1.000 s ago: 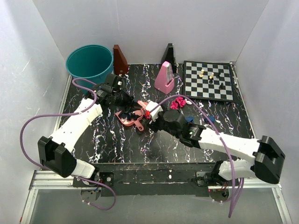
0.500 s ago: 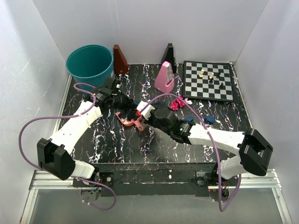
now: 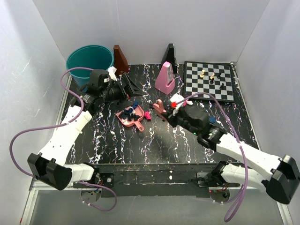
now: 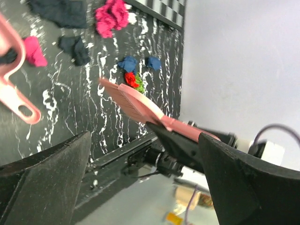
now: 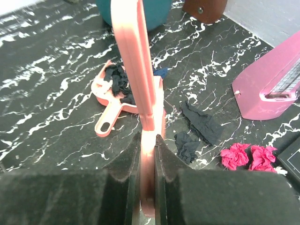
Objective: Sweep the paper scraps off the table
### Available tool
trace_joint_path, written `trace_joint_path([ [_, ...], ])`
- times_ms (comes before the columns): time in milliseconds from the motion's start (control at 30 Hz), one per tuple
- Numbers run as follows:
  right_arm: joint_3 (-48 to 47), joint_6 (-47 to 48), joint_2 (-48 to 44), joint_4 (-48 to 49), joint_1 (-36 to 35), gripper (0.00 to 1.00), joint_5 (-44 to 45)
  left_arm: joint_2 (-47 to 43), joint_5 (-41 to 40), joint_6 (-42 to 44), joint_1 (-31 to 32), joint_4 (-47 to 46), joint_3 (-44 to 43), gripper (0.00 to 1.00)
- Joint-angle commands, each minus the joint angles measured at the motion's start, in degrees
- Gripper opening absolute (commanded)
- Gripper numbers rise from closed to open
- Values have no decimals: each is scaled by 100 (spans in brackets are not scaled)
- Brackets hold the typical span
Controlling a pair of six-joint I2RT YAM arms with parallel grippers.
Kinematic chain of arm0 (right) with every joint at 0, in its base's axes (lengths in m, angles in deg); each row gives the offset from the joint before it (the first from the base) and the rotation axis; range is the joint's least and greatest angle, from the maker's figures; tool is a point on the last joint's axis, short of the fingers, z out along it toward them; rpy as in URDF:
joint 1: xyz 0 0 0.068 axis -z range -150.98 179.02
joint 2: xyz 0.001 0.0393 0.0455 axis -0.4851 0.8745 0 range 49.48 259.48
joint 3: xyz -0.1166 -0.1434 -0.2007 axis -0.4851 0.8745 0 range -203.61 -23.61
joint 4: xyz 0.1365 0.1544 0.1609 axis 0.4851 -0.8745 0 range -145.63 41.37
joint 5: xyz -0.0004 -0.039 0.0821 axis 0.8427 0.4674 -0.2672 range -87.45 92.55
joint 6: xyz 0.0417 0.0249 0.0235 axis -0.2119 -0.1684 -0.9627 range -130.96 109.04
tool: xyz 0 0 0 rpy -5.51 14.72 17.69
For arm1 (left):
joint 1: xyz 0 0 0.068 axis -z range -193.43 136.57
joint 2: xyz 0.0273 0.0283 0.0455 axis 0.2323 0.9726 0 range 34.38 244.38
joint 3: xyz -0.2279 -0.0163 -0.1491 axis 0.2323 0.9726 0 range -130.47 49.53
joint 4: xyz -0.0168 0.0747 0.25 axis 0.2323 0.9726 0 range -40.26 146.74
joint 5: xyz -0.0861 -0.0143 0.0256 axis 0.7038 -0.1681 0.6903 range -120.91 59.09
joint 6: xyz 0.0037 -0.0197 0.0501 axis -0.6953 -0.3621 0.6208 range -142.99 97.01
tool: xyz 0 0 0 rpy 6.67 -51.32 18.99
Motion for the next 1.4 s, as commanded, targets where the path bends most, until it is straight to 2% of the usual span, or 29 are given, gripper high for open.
trace_joint_path([
  [0,239,-944,-672,212,612,1,-1854,-239,1299,1517,2,-1531,563,98],
  [67,91,-1233,-743,-16,963,1,-2390,-204,1583,1825,20,-1754,599,98],
  [167,-435,-1760,-620,-630,1482,1,-3050,-370,1550,2570,63,-1929,669,98],
  [267,-1157,-2078,-278,-1386,2018,1,-3937,-835,1662,3449,108,-2963,1362,98],
  [367,-1430,-2508,-93,-1345,2475,1,-4938,-1082,1864,4127,108,-3712,1767,98],
  [433,-1623,-2711,48,-1212,2669,1,-5597,-969,2504,4488,108,-4020,1795,98],
  [500,-1878,-2746,197,-1352,2679,1,-6012,-724,2848,4568,108,-4153,1629,98],
  [567,-2019,-2781,259,-1336,2679,1,-6417,-486,3112,4490,108,-4371,1409,92],
  [667,-2046,-2904,259,-1204,2679,1,-6602,-73,3824,4394,108,-4470,1049,86],
  [767,-2081,-2940,251,-1204,2679,1,-6734,217,4010,4419,108,-4251,723,75],
  [867,-2081,-2949,268,-1002,2679,1,-6586,315,4229,4332,116,-4250,652,58],
  [1200,-2301,-3115,725,-571,2679,1,-6409,69,4651,4279,125,-4268,863,59],
  [1300,-2319,-3238,839,-238,2679,1,-6488,148,4731,4174,178,-4259,872,50],
  [1367,-2336,-3309,901,-62,2679,1,-6515,262,4731,4173,222,-4259,872,38],
])
